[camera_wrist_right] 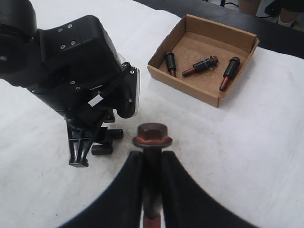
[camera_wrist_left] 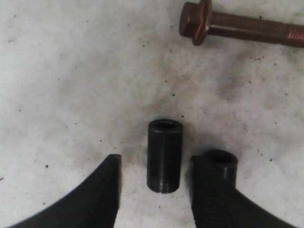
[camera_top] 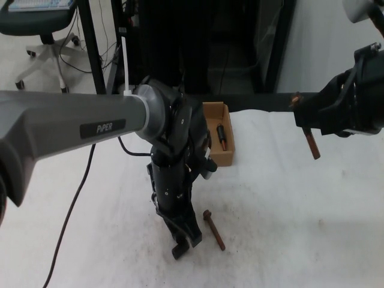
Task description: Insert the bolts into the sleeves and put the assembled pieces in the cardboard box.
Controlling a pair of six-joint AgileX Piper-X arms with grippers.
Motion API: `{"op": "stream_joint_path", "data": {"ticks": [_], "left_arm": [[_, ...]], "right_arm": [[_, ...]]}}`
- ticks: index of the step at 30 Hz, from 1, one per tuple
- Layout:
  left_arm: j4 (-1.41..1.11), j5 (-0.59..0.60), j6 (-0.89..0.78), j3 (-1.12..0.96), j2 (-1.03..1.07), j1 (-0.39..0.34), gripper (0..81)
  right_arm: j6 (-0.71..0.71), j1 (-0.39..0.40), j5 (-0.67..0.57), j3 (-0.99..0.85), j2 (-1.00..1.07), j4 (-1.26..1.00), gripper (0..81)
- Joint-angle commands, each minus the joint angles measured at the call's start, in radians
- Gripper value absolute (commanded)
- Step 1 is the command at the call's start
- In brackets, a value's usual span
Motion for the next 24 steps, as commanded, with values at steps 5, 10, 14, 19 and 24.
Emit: {"op": "stream_joint_path", "data": {"ticks": [5,10,14,19,24], "left_arm": [[-0.016,-0.018,-0.02,0.001,-0.001,-0.004,42.9],[-0.02,-0.018,-0.02,0.001,-0.001,-0.004,41.5],[-0.022,-0.018,-0.02,0.001,-0.001,-0.004,23.2],[-0.022,-0.008,-0.016,0.001,-0.001,-0.004,0.4],[-0.022,-0.01,-0.014,0.001,-0.001,-0.004,0.4]], "right_arm": [[-0.004,-0.004,-0.014,-0.004,-0.009,-0.007,0.9],[-0.004,-0.004,-0.014,-0.004,-0.009,-0.007,0.9],[-0.004,-0.004,-0.014,-0.004,-0.009,-0.007,0.9],[-0.004,-0.004,-0.014,-0.004,-0.009,-0.012,0.9],[-0.004,-0.004,-0.014,-0.004,-0.009,-0.012,0.9]]}}
